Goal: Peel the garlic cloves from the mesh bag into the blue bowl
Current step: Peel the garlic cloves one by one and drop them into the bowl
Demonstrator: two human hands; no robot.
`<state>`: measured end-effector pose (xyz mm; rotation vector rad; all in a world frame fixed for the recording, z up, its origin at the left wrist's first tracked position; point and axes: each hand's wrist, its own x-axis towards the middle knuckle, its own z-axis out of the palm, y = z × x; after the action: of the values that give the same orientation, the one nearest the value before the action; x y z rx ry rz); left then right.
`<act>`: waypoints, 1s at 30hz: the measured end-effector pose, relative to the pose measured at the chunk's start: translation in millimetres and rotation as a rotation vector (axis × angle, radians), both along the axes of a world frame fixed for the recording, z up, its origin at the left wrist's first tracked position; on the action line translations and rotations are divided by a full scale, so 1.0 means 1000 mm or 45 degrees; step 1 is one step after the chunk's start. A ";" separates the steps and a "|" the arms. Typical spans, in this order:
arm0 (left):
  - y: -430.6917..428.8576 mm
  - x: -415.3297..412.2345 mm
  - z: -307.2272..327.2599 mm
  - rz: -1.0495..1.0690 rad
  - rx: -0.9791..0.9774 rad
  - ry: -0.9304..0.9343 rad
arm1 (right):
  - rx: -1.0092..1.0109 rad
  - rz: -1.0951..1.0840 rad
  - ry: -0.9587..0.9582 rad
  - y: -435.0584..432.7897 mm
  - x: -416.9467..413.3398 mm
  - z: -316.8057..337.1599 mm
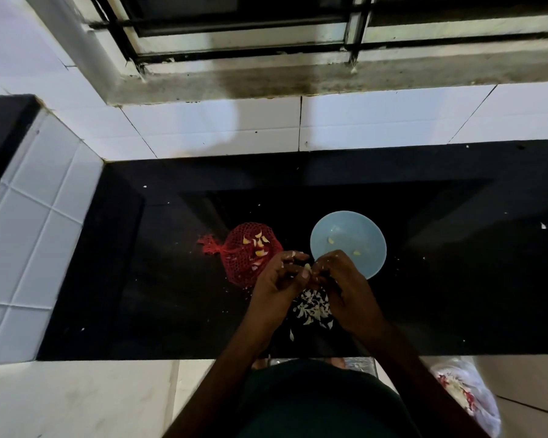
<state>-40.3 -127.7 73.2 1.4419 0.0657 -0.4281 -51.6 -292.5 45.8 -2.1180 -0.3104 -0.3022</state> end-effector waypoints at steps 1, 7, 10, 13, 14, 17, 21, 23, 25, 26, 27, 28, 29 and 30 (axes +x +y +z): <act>0.000 0.000 0.000 -0.029 0.013 -0.011 | -0.007 0.016 0.006 -0.001 0.000 -0.001; 0.003 0.004 -0.011 -0.023 0.142 -0.133 | 0.095 0.025 0.069 -0.003 -0.001 0.000; 0.019 0.013 -0.032 -0.031 0.402 -0.128 | 0.190 -0.049 0.185 -0.009 -0.002 -0.004; 0.042 0.020 -0.058 -0.002 0.683 0.036 | 0.190 -0.269 0.335 -0.016 -0.004 -0.024; 0.044 0.020 -0.064 -0.008 0.744 0.069 | 0.154 -0.313 0.377 -0.017 -0.004 -0.033; 0.032 0.020 -0.071 -0.077 0.817 0.034 | 0.030 -0.261 0.470 -0.011 0.000 -0.051; 0.022 0.020 -0.085 -0.179 0.881 -0.067 | -0.155 -0.217 0.445 0.001 0.009 -0.049; 0.020 0.021 -0.088 -0.148 0.872 -0.056 | -0.175 -0.220 0.471 0.001 0.011 -0.047; 0.016 0.021 -0.083 -0.098 0.774 0.010 | -0.157 -0.232 0.551 -0.001 0.013 -0.049; 0.013 0.022 -0.080 -0.091 0.749 0.014 | -0.173 -0.239 0.565 -0.002 0.014 -0.050; 0.011 0.023 -0.079 -0.102 0.744 -0.002 | -0.213 -0.244 0.547 -0.003 0.014 -0.050; 0.010 0.024 -0.081 -0.129 0.767 -0.014 | -0.281 -0.248 0.517 -0.004 0.015 -0.050; 0.010 0.024 -0.083 -0.147 0.779 -0.026 | -0.362 -0.248 0.489 -0.005 0.015 -0.049; 0.011 0.026 -0.086 -0.176 0.813 -0.041 | -0.443 -0.245 0.471 -0.005 0.017 -0.048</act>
<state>-14.7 -116.5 -12.8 2.0898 0.0813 -0.5237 -34.6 -297.8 -1.7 -2.4973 0.0653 0.0428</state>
